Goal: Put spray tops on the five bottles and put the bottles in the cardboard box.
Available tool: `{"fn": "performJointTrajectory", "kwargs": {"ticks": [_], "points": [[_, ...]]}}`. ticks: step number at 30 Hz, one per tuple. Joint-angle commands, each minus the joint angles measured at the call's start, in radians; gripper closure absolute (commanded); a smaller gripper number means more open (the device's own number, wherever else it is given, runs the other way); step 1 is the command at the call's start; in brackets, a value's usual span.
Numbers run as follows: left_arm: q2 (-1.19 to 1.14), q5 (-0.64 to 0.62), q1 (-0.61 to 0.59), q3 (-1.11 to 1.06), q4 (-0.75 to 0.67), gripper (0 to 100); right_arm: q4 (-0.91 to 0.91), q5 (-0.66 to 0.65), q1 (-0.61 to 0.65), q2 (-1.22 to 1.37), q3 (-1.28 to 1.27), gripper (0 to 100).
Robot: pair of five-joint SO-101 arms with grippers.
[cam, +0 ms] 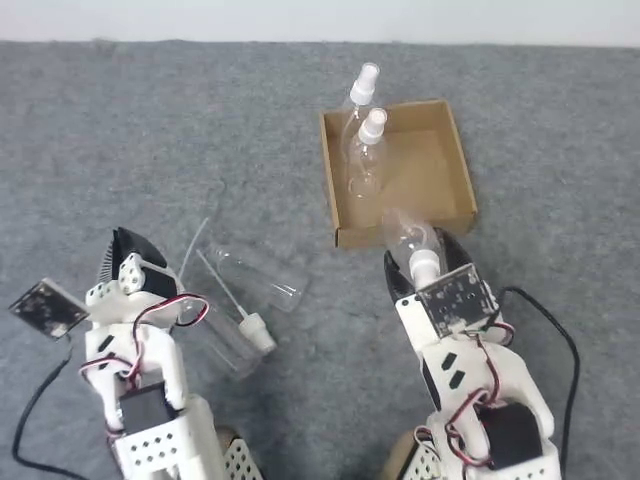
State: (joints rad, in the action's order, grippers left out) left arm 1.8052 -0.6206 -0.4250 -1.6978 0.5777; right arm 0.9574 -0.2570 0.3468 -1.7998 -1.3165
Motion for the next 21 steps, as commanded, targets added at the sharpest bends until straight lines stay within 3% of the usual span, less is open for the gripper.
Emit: {"fn": "performJointTrajectory", "kwargs": {"ticks": [1, 13, 21], "points": [[0.017, 0.017, -0.005, 0.013, -0.002, 99, 0.004, -0.017, -0.002, -0.004, 0.123, 98.8], [0.017, 0.017, -0.003, 0.013, 0.0, 99, 0.004, -0.017, -0.001, 0.008, 0.273, 98.7], [0.017, 0.017, -0.005, 0.013, 0.002, 99, -0.004, -0.012, -0.001, 0.242, 0.42, 98.6]]}}
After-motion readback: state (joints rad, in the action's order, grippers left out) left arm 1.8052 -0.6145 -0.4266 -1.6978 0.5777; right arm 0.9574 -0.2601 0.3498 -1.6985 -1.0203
